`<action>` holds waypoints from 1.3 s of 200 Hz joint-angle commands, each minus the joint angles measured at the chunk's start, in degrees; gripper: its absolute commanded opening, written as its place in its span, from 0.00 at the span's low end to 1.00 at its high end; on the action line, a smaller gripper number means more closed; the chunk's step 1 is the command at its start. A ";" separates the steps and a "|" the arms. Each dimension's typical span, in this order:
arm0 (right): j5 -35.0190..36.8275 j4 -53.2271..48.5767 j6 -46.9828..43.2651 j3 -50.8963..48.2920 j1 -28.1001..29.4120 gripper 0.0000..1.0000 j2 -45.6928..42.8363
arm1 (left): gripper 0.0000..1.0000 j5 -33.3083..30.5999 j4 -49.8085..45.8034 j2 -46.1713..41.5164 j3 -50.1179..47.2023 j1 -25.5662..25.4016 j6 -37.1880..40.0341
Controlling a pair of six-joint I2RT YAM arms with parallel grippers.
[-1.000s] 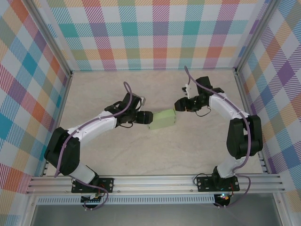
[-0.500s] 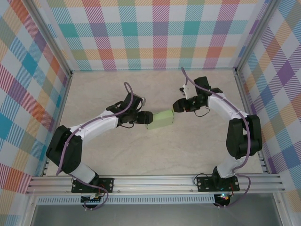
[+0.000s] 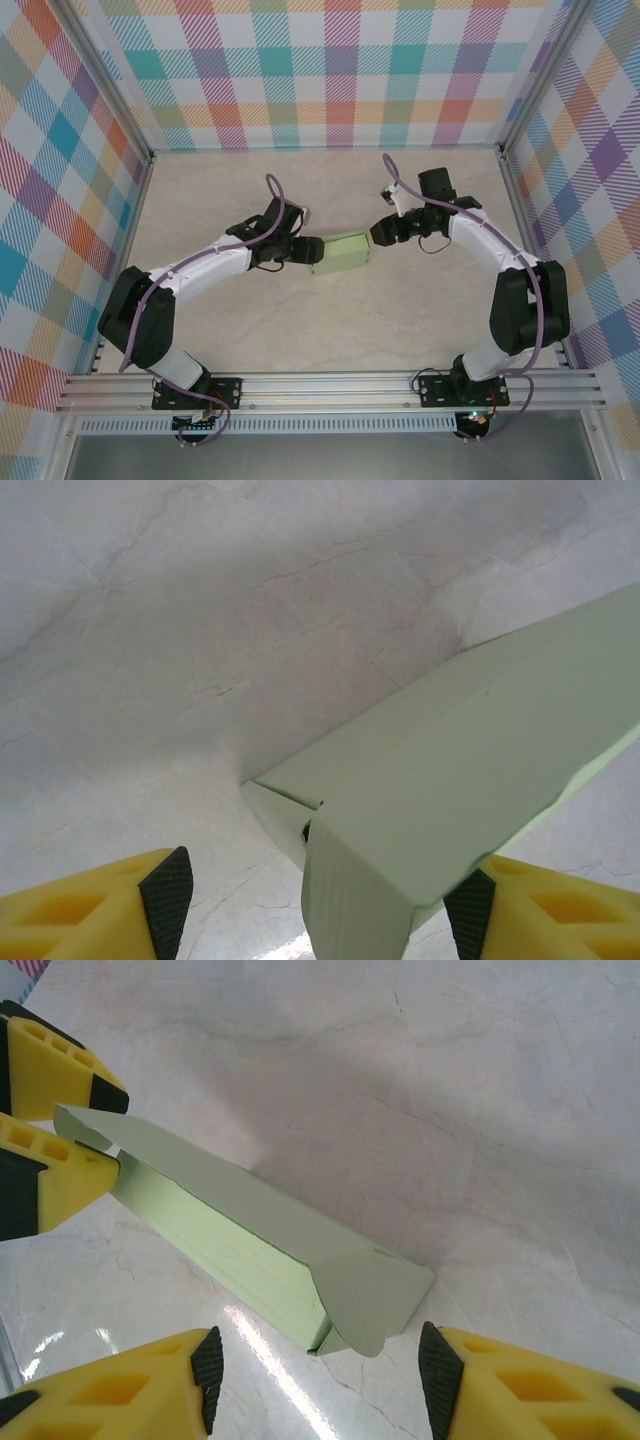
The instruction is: Fold the paper box
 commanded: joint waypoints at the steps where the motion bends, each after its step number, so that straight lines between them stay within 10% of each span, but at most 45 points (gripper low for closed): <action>1: -3.00 1.28 -1.36 1.92 0.47 0.53 2.37 | 0.66 -0.84 0.22 0.27 1.78 -0.70 0.70; 260: 10.08 -8.81 10.75 9.81 8.26 0.26 5.46 | 0.47 -7.26 -3.15 4.75 5.79 -4.29 -3.01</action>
